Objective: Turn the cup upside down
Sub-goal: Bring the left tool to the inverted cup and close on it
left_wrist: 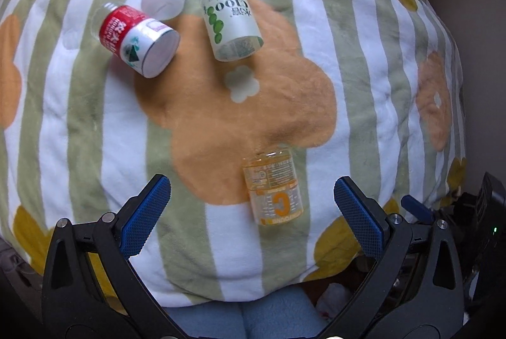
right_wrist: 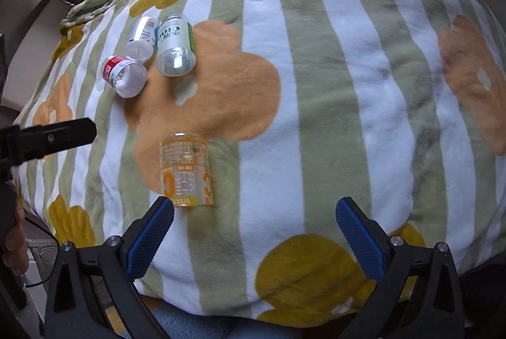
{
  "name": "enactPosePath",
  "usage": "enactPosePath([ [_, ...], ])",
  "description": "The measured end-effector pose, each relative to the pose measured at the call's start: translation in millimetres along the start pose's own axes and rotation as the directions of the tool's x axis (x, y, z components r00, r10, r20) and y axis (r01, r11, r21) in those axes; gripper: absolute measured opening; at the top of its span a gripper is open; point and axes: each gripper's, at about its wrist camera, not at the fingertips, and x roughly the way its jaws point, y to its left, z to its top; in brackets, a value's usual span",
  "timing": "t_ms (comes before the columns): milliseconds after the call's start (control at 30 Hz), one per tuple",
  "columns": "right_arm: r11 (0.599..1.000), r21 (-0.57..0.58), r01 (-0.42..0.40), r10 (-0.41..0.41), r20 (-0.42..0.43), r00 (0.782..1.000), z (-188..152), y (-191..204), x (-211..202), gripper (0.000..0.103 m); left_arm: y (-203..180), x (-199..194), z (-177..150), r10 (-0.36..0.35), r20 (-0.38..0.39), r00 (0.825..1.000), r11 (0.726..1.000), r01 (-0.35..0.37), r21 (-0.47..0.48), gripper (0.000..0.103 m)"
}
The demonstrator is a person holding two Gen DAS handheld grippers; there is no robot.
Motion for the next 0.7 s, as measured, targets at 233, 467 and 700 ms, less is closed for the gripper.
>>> enactPosePath([
  [233, 0.992, 0.118, -0.033, 0.027, 0.048, 0.998, -27, -43, -17, 0.102, -8, 68, 23, 0.019, -0.181, 0.983, 0.991, -0.043, -0.130, 0.102],
  [467, 0.983, 0.164, -0.086, 0.075, 0.070, 0.995, -42, -58, -17, 0.102, -13, 109, 30, 0.117, -0.291, 0.950, 0.981, -0.156, -0.115, 0.097],
  [700, 0.974, 0.190, -0.123, 0.109, 0.087, 0.990, -41, -72, -13, 0.102, -14, 129, 31, 0.149, -0.331, 0.932, 0.977, -0.190, -0.096, 0.088],
])
